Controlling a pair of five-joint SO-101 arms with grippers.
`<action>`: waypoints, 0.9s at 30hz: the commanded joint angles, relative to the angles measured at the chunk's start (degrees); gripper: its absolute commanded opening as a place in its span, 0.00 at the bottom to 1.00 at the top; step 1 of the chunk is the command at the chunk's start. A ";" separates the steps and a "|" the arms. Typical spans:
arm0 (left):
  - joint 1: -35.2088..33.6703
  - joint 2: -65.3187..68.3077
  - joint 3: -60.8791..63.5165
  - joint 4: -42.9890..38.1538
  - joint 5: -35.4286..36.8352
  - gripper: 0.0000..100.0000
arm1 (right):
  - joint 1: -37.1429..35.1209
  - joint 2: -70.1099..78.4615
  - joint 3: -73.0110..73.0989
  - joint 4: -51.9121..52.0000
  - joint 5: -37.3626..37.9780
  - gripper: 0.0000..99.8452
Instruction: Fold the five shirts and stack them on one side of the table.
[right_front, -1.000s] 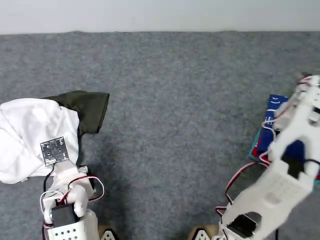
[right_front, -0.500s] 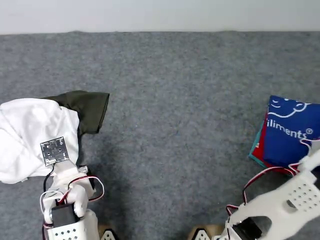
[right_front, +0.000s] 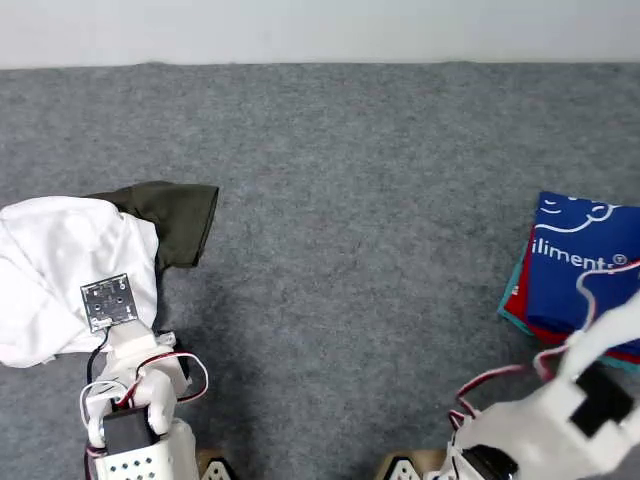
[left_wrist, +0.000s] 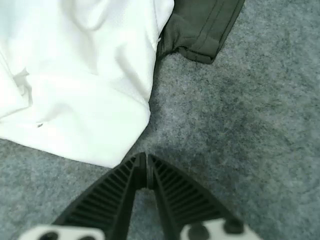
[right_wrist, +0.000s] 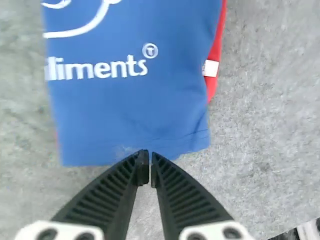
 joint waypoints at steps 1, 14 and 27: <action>0.44 -0.62 -0.48 0.26 0.53 0.01 | -3.56 -14.11 6.68 2.33 -0.18 0.01; 0.44 -0.62 -0.48 0.26 0.35 0.02 | -12.09 -47.96 44.40 2.07 -4.22 0.01; -1.41 -0.70 -4.18 -2.73 0.18 0.02 | -12.09 -70.55 63.38 -0.13 -13.54 0.01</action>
